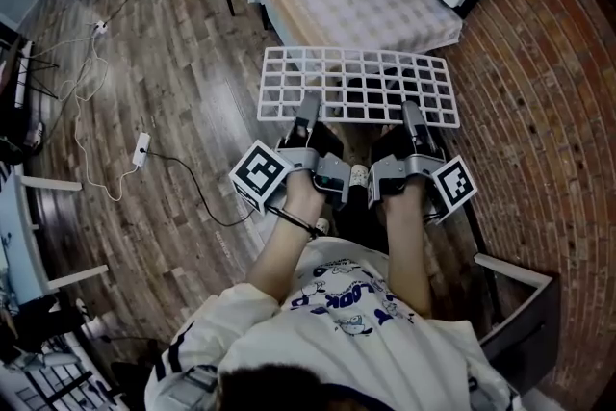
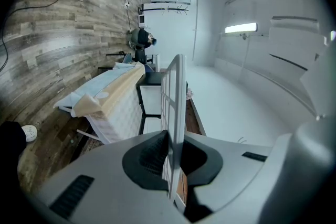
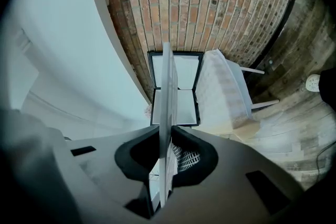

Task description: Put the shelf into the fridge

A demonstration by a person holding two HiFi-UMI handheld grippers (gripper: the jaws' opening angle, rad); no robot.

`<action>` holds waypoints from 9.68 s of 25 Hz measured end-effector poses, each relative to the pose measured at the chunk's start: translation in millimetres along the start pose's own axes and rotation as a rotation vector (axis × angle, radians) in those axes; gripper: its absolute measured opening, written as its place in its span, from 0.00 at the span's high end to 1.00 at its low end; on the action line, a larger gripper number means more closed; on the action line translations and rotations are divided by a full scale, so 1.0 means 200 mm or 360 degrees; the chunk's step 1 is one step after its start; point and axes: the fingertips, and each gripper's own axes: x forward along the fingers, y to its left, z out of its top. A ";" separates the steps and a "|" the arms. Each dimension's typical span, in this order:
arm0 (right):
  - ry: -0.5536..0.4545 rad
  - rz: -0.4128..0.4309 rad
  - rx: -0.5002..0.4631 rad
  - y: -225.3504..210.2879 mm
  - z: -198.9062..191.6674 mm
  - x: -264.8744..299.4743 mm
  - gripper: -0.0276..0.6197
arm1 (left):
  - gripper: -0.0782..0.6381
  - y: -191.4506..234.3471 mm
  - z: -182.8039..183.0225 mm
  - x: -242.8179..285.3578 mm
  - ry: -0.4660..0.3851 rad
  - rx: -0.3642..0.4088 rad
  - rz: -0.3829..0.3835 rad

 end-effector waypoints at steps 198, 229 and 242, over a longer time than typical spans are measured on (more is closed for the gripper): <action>0.0798 -0.0081 0.0118 -0.04 0.80 3.34 0.88 | 0.84 0.18 0.68 2.94 -0.0707 -0.0067 0.0021; 0.0801 -0.0080 0.0102 -0.03 0.81 3.36 0.88 | 0.84 0.18 0.67 2.94 -0.0676 -0.0026 0.0075; 0.0807 -0.0080 0.0082 -0.01 0.80 3.35 0.88 | 0.84 0.18 0.67 2.93 -0.0683 -0.0020 0.0097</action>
